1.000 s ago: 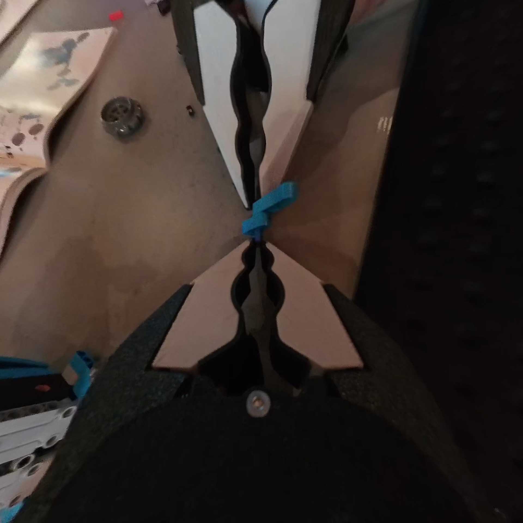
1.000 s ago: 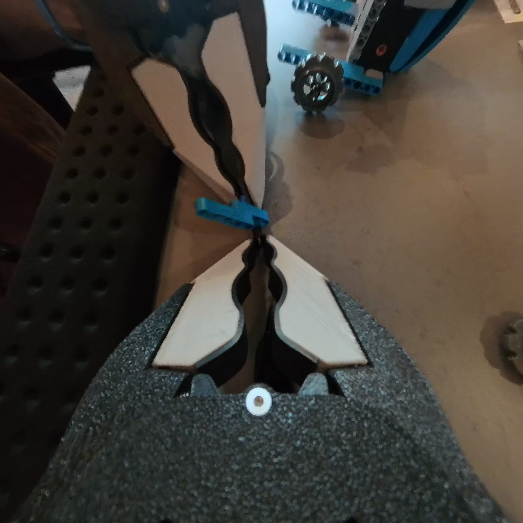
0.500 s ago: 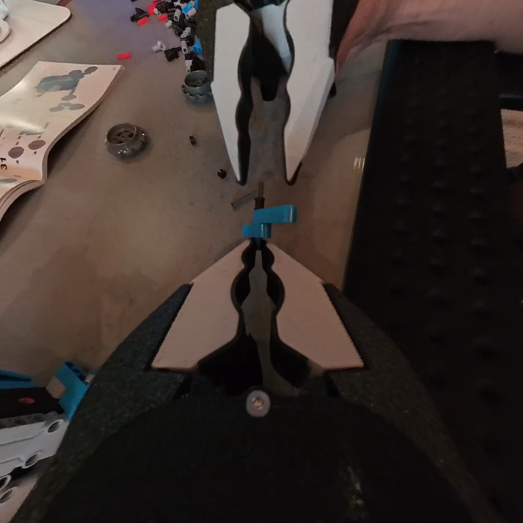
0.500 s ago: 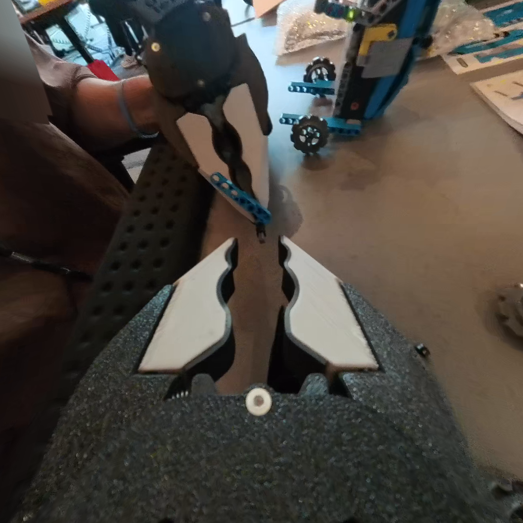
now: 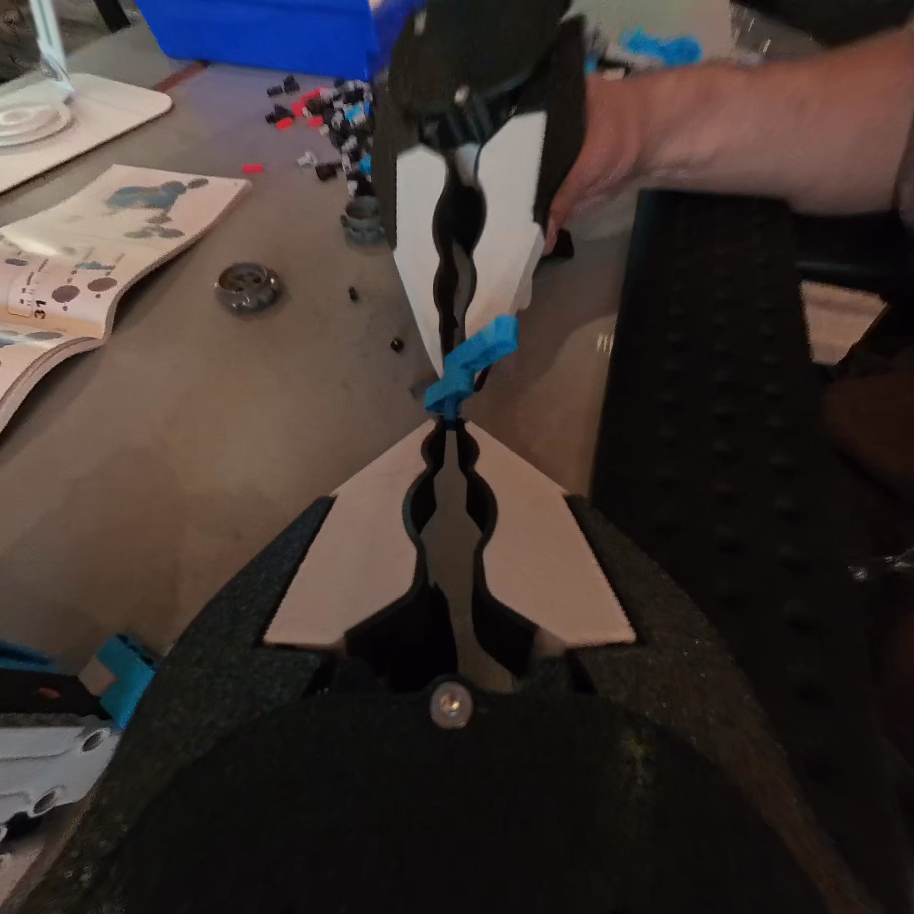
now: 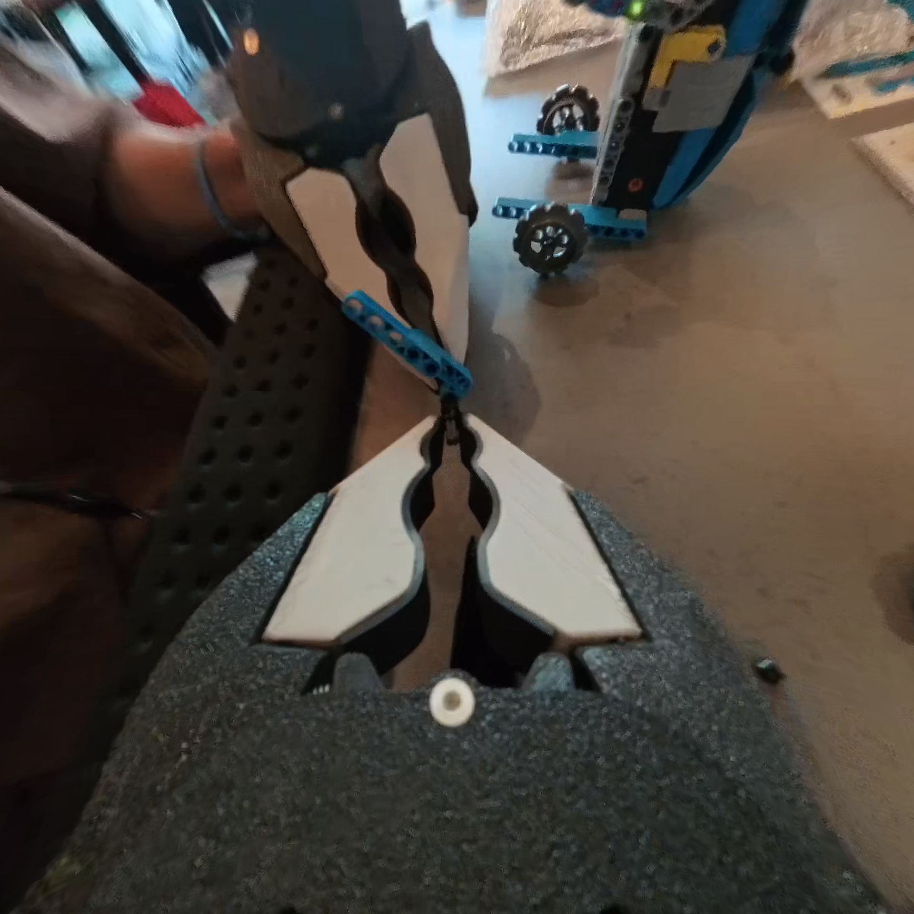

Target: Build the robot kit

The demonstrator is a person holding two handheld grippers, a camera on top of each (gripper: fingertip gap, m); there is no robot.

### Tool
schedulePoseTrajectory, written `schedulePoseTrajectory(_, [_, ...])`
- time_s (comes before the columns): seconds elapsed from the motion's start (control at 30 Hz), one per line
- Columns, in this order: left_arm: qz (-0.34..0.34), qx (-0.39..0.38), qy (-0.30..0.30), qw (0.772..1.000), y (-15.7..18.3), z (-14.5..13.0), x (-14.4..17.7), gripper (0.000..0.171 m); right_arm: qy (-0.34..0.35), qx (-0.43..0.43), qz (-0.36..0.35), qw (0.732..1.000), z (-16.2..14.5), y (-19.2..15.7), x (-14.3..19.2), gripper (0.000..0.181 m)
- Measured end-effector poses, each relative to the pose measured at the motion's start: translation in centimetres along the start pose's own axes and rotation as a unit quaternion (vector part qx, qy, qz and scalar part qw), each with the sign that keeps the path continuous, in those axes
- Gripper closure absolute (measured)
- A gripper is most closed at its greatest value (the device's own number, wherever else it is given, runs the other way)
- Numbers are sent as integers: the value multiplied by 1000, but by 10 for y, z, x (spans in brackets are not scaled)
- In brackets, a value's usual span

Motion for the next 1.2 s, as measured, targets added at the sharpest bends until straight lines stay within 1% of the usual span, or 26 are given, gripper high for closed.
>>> schedulePoseTrajectory(0.1, [-7, 25, 44, 999, -2, 12, 7, 168, 34, -132, 69, 988, 6, -3, 3, 175])
schedulePoseTrajectory(0.17, [-13, 33, 48, 998, -1, 13, 8, 168, 41, -174, 88, 980, 5, -4, 2, 175])
schedulePoseTrajectory(0.2, [-16, 37, 47, 998, -1, 13, 8, 168, 36, -172, 83, 981, 2, -4, 1, 174])
schedulePoseTrajectory(0.27, [-25, 50, 44, 997, 0, 11, 8, 168, 36, -129, 60, 989, 3, -5, 3, 160])
schedulePoseTrajectory(0.3, [-33, 59, 44, 997, 1, 12, 8, 168, 40, -93, 39, 994, 7, -5, 5, 153])
schedulePoseTrajectory(0.33, [-36, 66, 45, 996, 1, 12, 8, 168, 41, -41, 0, 998, 10, -1, 8, 143])
schedulePoseTrajectory(0.37, [-32, 69, 46, 996, 0, 12, 8, 168, 38, 23, -35, 998, 12, -1, 10, 138])
schedulePoseTrajectory(0.4, [-29, 67, 48, 996, -1, 12, 9, 168, 35, 74, -58, 995, 14, -5, 12, 141])
schedulePoseTrajectory(0.43, [-22, 62, 50, 997, -2, 13, 9, 168, 35, 100, -84, 991, 14, -6, 12, 141])
schedulePoseTrajectory(0.47, [-11, 52, 54, 997, -4, 14, 10, 169, 37, 109, -100, 988, 14, -7, 11, 139])
schedulePoseTrajectory(0.5, [3, 39, 61, 997, -5, 16, 11, 169, 32, 102, -101, 989, 10, -9, 10, 136])
schedulePoseTrajectory(0.57, [36, 8, 79, 996, -9, 22, 16, 169, 26, 53, -98, 993, 3, -6, 10, 123])
schedulePoseTrajectory(0.63, [49, -5, 97, 994, -10, 28, 20, 169, 33, 5, -78, 996, 1, -4, 11, 109])
schedulePoseTrajectory(0.67, [49, -5, 105, 993, -9, 31, 22, 169, 41, -12, -68, 997, 3, -4, 12, 108])
schedulePoseTrajectory(0.7, [49, -4, 111, 993, -8, 32, 23, 169, 58, -29, -42, 997, 8, -9, 12, 109])
schedulePoseTrajectory(0.77, [45, -4, 117, 992, -6, 34, 24, 169, 90, -67, 22, 993, 20, -24, 9, 119])
schedulePoseTrajectory(0.8, [42, -2, 118, 992, -5, 34, 24, 169, 100, -76, 24, 992, 23, -24, 7, 120])
schedulePoseTrajectory(0.83, [40, -1, 119, 992, -6, 34, 24, 169, 100, -70, 18, 992, 25, -22, 4, 121])
schedulePoseTrajectory(0.87, [36, 3, 119, 992, -5, 34, 23, 169, 97, -50, -7, 994, 26, -16, 1, 123])
schedulePoseTrajectory(0.9, [32, 7, 119, 992, -6, 34, 23, 169, 99, -27, -42, 994, 29, -9, 3, 129])
schedulePoseTrajectory(0.97, [19, 16, 122, 992, -4, 35, 22, 169, 114, 1, -70, 991, 36, -2, 6, 130])
schedulePoseTrajectory(1.03, [3, 30, 120, 992, -3, 33, 21, 169, 113, 20, -65, 991, 37, -4, 5, 115])
schedulePoseTrajectory(1.07, [-5, 36, 119, 992, -2, 33, 21, 169, 108, 35, -63, 992, 36, -6, 2, 113])
schedulePoseTrajectory(1.1, [-9, 40, 117, 992, -2, 32, 20, 169, 100, 59, -82, 990, 36, -3, 0, 110])
schedulePoseTrajectory(1.2, [-19, 53, 116, 992, -1, 32, 20, 169, 91, 139, -156, 974, 42, 9, 3, 92])
Point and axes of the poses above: each gripper's, where its closed fingertips meet, x back along the fingers, z out of its top, y = z × x across the jaws, the point moved 1 cm from there along x, back along the fingers, and after that the axes turned 4 degrees about y, right-handed, at the moved point
